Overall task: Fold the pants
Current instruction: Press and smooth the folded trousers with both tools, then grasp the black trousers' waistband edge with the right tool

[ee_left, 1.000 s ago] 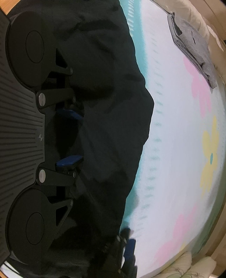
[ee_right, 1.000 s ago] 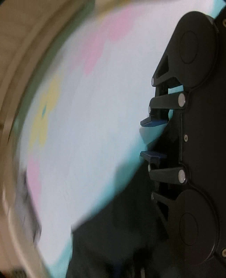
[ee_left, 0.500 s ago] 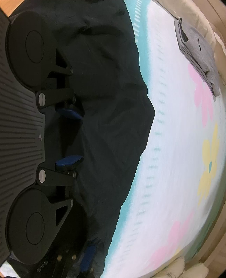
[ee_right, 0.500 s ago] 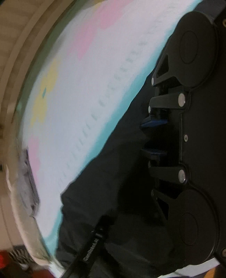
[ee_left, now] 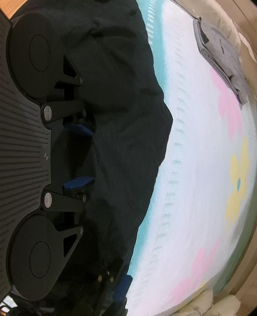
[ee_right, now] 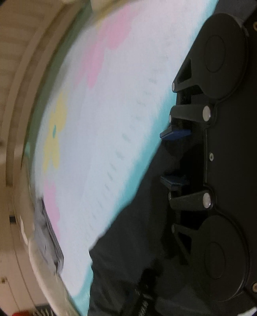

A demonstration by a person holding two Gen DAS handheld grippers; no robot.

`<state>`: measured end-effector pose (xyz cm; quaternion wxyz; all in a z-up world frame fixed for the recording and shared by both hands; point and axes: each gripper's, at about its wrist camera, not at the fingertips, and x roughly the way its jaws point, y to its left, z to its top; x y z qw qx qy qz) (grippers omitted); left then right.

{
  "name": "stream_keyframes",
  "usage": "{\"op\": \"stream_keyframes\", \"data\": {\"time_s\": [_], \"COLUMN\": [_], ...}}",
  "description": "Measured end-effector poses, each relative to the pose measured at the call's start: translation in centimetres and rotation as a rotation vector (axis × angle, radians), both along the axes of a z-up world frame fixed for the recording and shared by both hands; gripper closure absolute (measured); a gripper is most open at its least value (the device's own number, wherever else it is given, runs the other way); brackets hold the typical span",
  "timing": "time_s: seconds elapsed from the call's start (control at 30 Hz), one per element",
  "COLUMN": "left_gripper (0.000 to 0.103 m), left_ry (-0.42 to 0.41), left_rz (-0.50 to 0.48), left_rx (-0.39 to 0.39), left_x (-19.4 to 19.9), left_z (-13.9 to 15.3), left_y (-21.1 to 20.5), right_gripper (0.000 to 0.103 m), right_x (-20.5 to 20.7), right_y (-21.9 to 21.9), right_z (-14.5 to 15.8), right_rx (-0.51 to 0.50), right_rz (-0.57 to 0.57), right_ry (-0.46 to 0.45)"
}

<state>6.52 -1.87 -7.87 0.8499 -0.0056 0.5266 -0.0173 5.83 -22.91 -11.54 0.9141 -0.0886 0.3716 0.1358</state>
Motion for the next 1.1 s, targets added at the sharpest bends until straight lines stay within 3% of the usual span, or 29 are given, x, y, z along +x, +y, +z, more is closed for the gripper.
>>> {"op": "stream_keyframes", "data": {"time_s": [0.13, 0.33, 0.5, 0.8, 0.97, 1.1], "left_gripper": [0.058, 0.058, 0.058, 0.058, 0.058, 0.058], "left_ry": [-0.031, -0.073, -0.107, -0.094, -0.067, -0.011], "left_rz": [-0.036, -0.090, -0.167, -0.345, -0.433, -0.462], "left_rx": [0.024, 0.047, 0.049, 0.040, 0.073, 0.079], "left_x": [-0.6, -1.7, -3.0, -5.3, -6.0, -5.9], "left_z": [0.7, 2.0, 3.2, 2.8, 0.9, -1.0], "left_y": [-1.4, -4.2, -7.6, -14.3, -16.8, -17.6], "right_gripper": [0.054, 0.054, 0.050, 0.048, 0.048, 0.048], "right_x": [-1.4, -3.8, -4.8, -8.3, -11.1, -12.8], "right_y": [-1.2, -2.8, -9.0, -25.3, -31.1, -33.6], "right_z": [1.1, 1.5, 3.7, 4.4, 4.0, 3.6], "right_rx": [0.082, 0.048, 0.110, 0.238, 0.288, 0.352], "right_rz": [0.012, 0.003, -0.190, -0.686, -0.797, -0.806], "right_ry": [0.014, 0.077, 0.108, 0.233, 0.230, 0.198]}}
